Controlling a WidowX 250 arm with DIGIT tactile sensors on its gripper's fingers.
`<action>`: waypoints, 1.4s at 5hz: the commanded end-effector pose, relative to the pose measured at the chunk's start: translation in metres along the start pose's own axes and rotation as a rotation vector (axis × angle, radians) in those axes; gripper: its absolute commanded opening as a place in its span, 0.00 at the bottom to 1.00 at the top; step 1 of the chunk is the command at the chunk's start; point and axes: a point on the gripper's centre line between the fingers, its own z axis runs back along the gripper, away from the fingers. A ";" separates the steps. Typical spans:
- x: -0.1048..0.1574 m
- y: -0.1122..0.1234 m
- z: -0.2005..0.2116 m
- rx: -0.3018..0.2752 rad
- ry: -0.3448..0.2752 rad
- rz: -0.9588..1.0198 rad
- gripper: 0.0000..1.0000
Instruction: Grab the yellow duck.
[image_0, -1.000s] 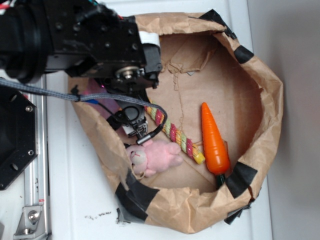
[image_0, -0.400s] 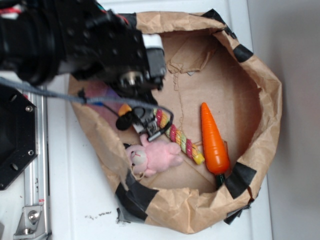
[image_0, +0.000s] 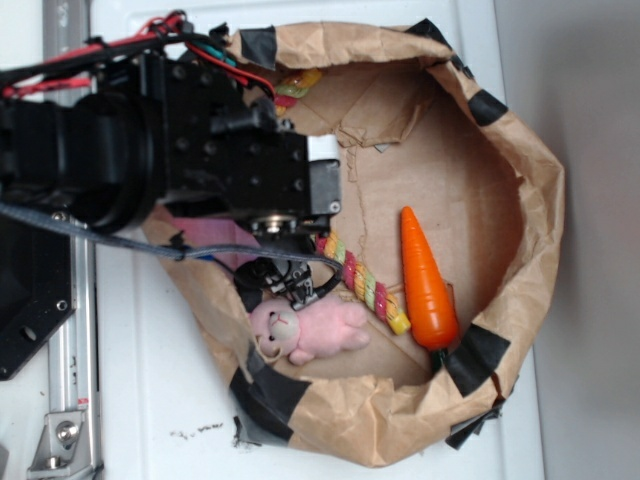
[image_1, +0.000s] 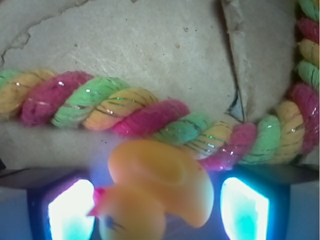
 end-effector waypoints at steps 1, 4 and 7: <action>-0.008 -0.007 -0.006 0.016 -0.015 -0.064 1.00; 0.004 0.000 -0.003 -0.032 -0.014 -0.052 0.00; 0.003 0.014 0.062 -0.125 -0.038 -0.074 0.00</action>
